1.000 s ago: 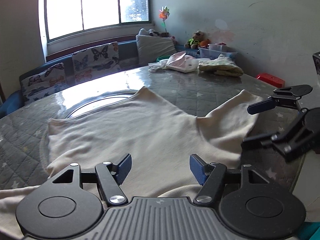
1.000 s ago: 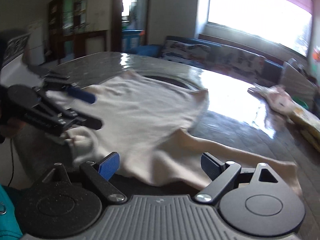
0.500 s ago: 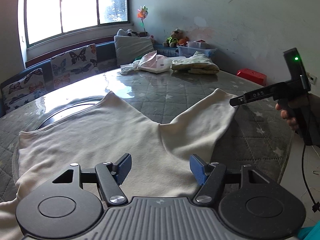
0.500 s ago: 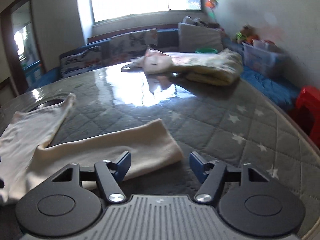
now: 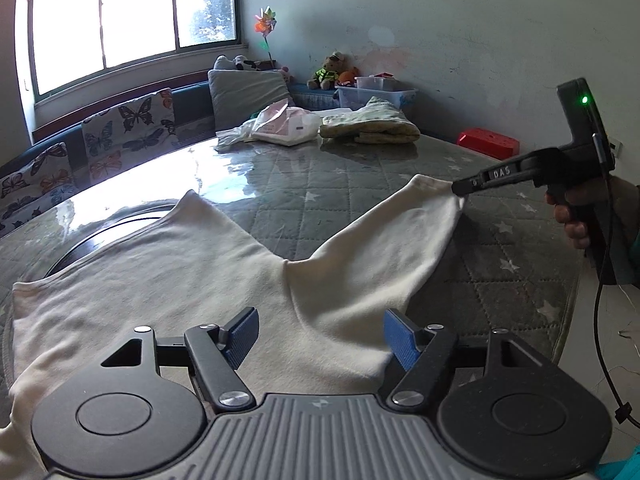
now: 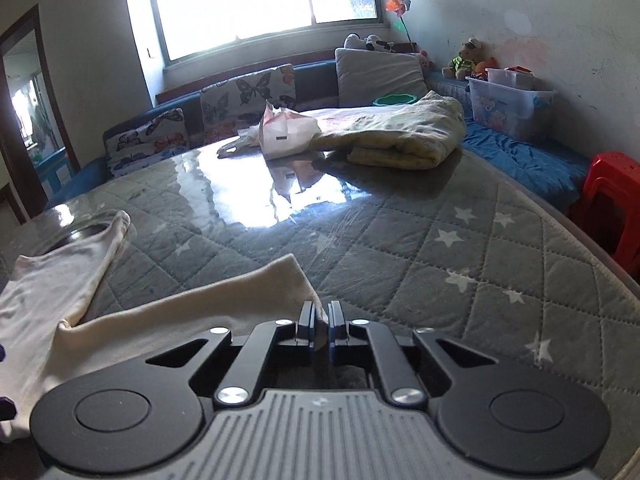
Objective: Fold clothes
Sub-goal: 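Lift the sleeve with the right gripper and fold it across the body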
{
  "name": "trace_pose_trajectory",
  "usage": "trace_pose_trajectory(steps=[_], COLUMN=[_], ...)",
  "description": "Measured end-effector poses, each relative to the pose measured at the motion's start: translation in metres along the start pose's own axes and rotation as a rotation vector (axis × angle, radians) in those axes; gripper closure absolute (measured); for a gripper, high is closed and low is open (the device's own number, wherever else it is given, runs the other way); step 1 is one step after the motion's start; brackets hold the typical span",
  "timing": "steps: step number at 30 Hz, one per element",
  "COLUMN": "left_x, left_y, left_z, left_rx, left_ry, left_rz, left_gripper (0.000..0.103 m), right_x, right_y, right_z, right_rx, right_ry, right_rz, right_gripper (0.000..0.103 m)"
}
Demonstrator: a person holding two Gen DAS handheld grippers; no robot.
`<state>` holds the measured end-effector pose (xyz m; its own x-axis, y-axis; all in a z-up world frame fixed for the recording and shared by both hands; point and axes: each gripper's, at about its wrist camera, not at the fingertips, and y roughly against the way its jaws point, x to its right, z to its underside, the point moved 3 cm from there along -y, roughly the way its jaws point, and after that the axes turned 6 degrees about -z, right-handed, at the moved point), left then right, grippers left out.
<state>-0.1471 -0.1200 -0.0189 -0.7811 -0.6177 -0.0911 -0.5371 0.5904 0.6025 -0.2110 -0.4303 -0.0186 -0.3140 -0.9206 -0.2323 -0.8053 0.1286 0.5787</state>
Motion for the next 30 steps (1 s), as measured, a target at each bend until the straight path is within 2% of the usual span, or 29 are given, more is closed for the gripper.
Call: trace_pose_trajectory(steps=[5,9,18,24,30], left_x=[0.008,0.012,0.029,0.042,0.057], left_y=[-0.011,-0.018,-0.039,-0.024,-0.025], left_z=[-0.003,-0.004,-0.008,-0.009,-0.004], left_rx=[-0.008,-0.018,-0.037,0.023,0.013], left_ry=[-0.012,0.006,0.052,0.052,0.021], left_rz=[0.035,0.090,0.192,0.230,0.275], left_gripper=[0.029,0.026,0.021,0.019,0.018], right_x=[-0.012,-0.026,-0.079,-0.101,-0.112], right_y=[0.018,0.034,0.063,0.063,0.065], right_z=[-0.016,-0.032,-0.070,-0.079,-0.082], right_rx=[0.061,0.110,0.200,0.212,0.210], right_ry=[0.045,0.091,0.238,0.304,0.329], right_rz=[-0.023,-0.049,-0.117,-0.117,-0.121], right_gripper=[0.099,0.099,0.099,0.099,0.099])
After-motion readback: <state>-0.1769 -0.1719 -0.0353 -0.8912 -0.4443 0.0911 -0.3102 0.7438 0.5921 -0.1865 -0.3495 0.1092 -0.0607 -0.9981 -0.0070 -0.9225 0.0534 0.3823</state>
